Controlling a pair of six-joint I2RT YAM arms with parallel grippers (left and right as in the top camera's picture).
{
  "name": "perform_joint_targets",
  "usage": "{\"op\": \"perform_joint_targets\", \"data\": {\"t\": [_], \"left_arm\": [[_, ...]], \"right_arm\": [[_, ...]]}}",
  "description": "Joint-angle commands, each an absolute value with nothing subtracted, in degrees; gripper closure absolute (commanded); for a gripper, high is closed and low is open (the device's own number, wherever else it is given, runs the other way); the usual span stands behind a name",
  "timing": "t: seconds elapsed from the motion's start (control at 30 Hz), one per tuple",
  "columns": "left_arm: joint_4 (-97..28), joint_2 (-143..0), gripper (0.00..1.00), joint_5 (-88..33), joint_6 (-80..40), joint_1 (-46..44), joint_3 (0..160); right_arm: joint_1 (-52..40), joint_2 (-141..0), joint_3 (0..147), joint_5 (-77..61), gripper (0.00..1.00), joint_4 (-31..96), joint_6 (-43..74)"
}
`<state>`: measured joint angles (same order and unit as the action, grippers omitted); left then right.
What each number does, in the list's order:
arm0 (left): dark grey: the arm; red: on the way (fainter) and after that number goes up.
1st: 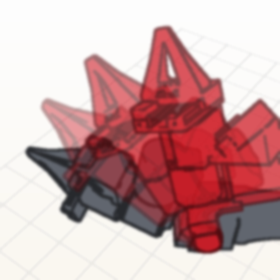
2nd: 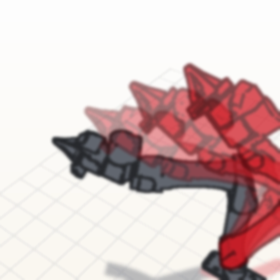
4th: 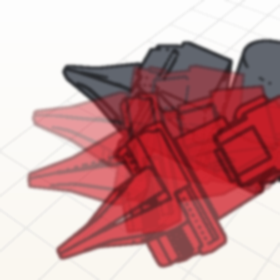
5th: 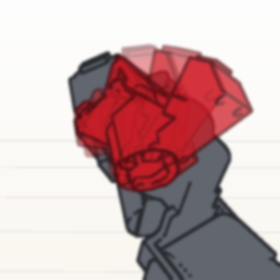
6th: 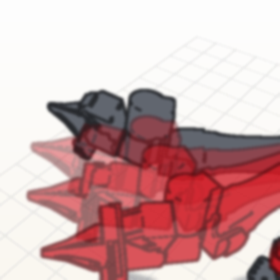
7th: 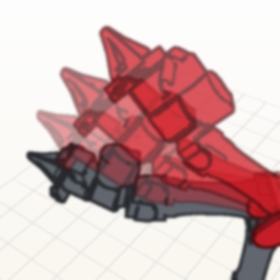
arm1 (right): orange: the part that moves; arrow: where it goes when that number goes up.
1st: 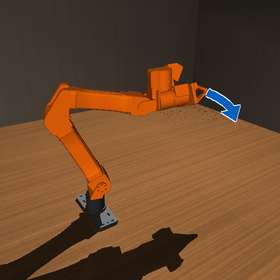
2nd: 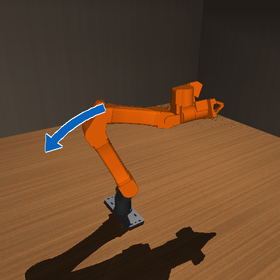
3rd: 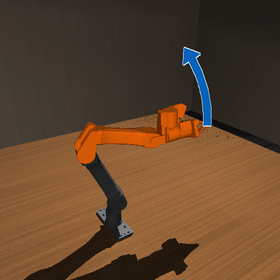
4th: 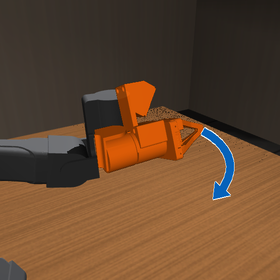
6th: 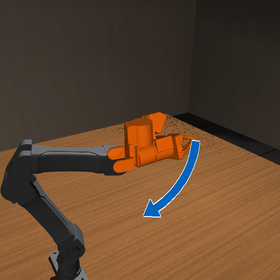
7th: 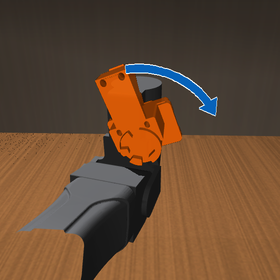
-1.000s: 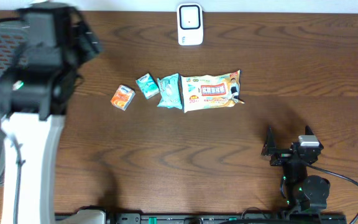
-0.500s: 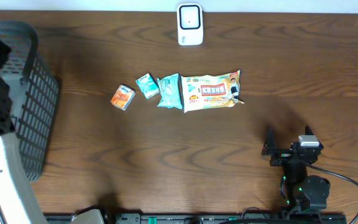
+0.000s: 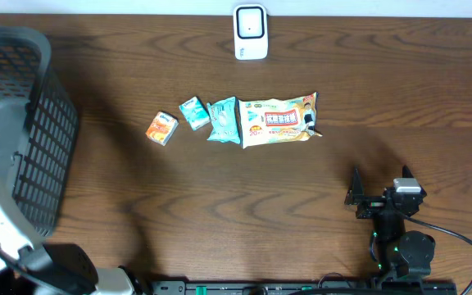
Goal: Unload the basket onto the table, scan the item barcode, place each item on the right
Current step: 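Return the left gripper into the basket toward the green tin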
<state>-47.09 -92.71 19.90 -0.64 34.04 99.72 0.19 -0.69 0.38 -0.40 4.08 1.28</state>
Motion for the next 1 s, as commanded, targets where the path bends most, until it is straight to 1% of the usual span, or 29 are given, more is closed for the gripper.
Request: {"op": "perform_joint_targets", "data": {"t": [0.0,0.17,0.3,0.37,0.43,0.5,0.63,0.73,0.97], "left_arm": [[-47.2,-95.5,0.07,20.6,14.4,34.3,96.2],[-44.7,-97.8,0.07,20.6,29.7,34.7,88.9],[-41.1,-98.9,0.07,20.6,37.0,36.5,83.4],[-38.7,-99.0,0.06,20.6,38.2,38.0,81.5],[-36.2,-99.1,0.03,20.3,38.3,39.6,80.4],[-35.1,-99.3,0.02,18.0,39.5,41.7,80.3],[-35.0,-100.0,0.00,7.2,42.0,45.1,80.3],[-34.8,-101.6,0.01,-0.5,43.2,46.9,80.2],[-32.2,-107.2,0.01,-0.9,45.4,47.1,80.2]], "right_arm": [[-0.2,-0.4,0.3,-0.3,0.01,4.3,1.7],[-0.2,-0.4,0.3,-0.3,0.01,4.4,1.7],[-0.2,-0.4,0.3,-0.3,0.01,4.3,1.7],[-0.2,-0.4,0.3,-0.3,0.01,4.3,1.7],[-0.2,-0.4,0.3,-0.3,0.01,4.4,1.7],[-0.2,-0.4,0.3,-0.3,0.01,4.3,1.7],[-0.2,-0.4,0.3,-0.3,0.01,4.3,1.7],[-0.2,-0.4,0.3,-0.3,0.01,4.3,1.7],[-0.2,-0.4,0.3,-0.3,0.01,4.4,1.7]]}}
